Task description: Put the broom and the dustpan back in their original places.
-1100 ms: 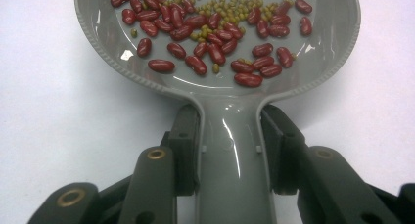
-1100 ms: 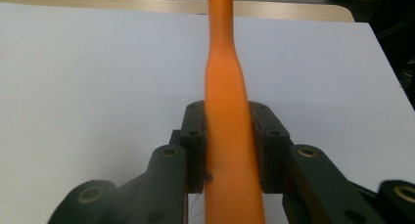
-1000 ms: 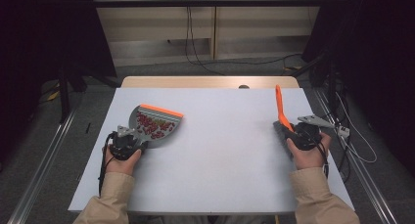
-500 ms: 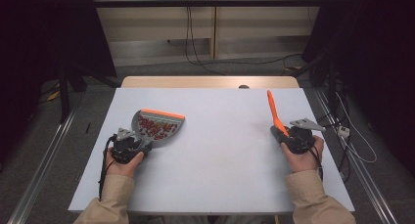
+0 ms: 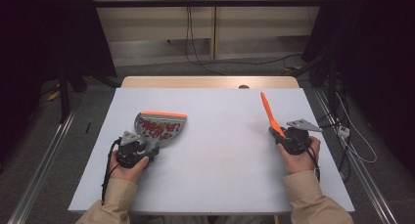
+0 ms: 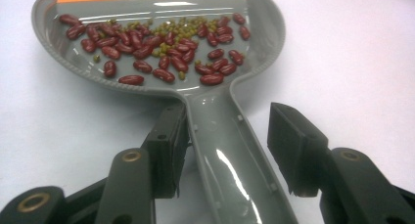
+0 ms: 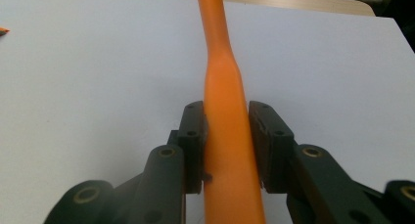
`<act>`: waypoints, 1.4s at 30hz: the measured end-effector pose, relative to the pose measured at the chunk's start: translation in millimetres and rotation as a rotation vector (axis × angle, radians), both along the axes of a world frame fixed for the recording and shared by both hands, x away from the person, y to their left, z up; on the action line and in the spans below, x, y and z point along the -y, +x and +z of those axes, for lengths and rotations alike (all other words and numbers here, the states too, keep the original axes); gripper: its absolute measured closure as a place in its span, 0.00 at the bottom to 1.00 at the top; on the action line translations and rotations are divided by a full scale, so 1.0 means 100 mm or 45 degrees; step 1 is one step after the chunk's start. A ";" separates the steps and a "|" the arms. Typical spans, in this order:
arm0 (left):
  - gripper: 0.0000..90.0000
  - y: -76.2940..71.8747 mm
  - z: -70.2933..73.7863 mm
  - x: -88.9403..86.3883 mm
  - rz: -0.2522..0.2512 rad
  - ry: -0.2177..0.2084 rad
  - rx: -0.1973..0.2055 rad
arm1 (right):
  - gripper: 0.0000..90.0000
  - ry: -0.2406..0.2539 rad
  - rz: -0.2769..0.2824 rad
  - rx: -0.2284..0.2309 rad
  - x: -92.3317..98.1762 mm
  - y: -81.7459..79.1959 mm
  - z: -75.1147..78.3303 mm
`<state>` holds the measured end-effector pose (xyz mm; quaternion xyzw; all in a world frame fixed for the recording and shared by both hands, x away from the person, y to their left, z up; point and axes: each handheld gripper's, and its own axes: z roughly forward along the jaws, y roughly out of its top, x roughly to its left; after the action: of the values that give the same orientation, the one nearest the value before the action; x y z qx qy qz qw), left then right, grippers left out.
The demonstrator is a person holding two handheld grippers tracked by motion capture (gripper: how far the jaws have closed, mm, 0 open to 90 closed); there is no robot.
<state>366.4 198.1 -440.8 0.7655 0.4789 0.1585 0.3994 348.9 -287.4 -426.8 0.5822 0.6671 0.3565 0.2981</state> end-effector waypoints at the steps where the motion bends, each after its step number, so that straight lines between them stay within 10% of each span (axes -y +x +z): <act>1: 0.54 -0.01 0.00 0.01 -0.002 -0.016 0.005 | 0.77 0.005 0.003 0.000 0.00 0.00 0.00; 12: 0.49 -0.03 0.03 0.06 -0.067 -0.063 0.022 | 0.71 0.052 0.063 -0.010 -0.15 -0.01 -0.04; 21: 0.24 -0.02 0.08 -0.02 -0.111 -0.136 0.110 | 0.48 0.268 0.216 0.031 -0.18 -0.09 -0.02; 42: 0.12 -0.04 0.12 -0.24 -0.233 -0.178 0.186 | 0.28 0.266 0.345 0.068 -0.06 -0.32 -0.10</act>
<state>362.3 221.8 -429.1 0.7627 0.3866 0.1430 0.4984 316.6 -281.3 -437.1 0.5051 0.6907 0.4761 0.2029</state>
